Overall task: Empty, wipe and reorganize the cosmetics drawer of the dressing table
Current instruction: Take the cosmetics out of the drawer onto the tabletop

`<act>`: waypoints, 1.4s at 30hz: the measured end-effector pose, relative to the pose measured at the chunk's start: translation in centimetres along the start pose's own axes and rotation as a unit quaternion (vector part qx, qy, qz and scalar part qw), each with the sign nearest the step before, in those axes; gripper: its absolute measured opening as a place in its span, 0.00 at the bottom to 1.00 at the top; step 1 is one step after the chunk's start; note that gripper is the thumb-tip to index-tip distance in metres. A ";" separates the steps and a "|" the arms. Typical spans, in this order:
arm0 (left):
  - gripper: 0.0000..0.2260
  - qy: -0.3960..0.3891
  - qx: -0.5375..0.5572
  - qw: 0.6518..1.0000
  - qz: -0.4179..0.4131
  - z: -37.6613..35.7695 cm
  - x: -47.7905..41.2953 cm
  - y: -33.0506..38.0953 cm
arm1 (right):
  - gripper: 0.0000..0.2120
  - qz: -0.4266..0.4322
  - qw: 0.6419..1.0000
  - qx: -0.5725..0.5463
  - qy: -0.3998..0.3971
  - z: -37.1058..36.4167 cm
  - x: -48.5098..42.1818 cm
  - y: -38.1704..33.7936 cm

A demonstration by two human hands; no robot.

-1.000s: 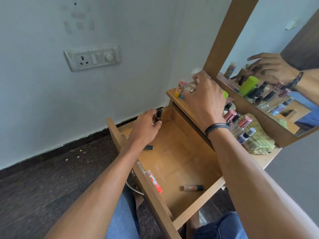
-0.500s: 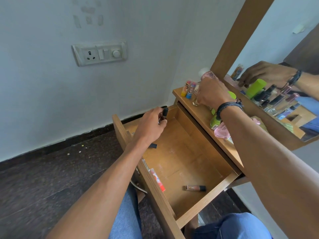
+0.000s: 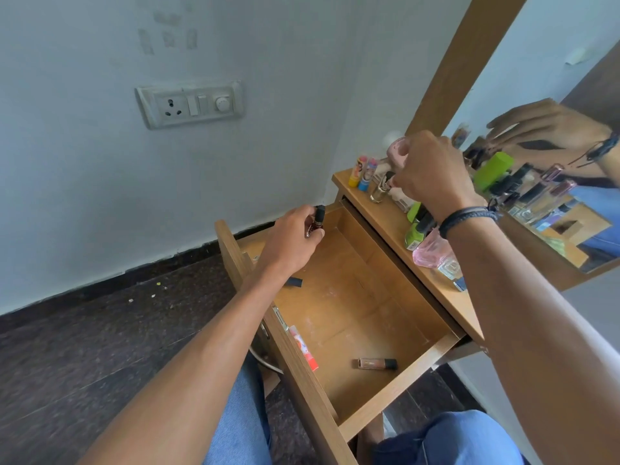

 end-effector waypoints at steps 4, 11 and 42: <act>0.10 0.018 0.056 0.998 -0.006 -0.2 -0.3 1.7 | 0.11 0.014 0.999 -0.024 0.045 2.1 2.0 0.3; 0.11 0.044 0.110 0.992 -0.048 -2.8 -1.7 7.2 | 0.18 -0.028 0.988 -0.115 0.099 4.4 4.5 2.4; 0.14 -0.142 -0.265 0.950 0.078 0.7 4.2 0.4 | 0.09 0.040 0.982 -0.184 0.022 -5.9 16.2 -1.2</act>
Point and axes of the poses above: each hand's wrist, its own x-axis away from the middle knuckle, its own z-axis out of the back of the hand, y = z × x, the point moved 5 cm from there along -x, towards the middle knuckle, and after that the axes turned 7 degrees about x, right-handed, at the moved point
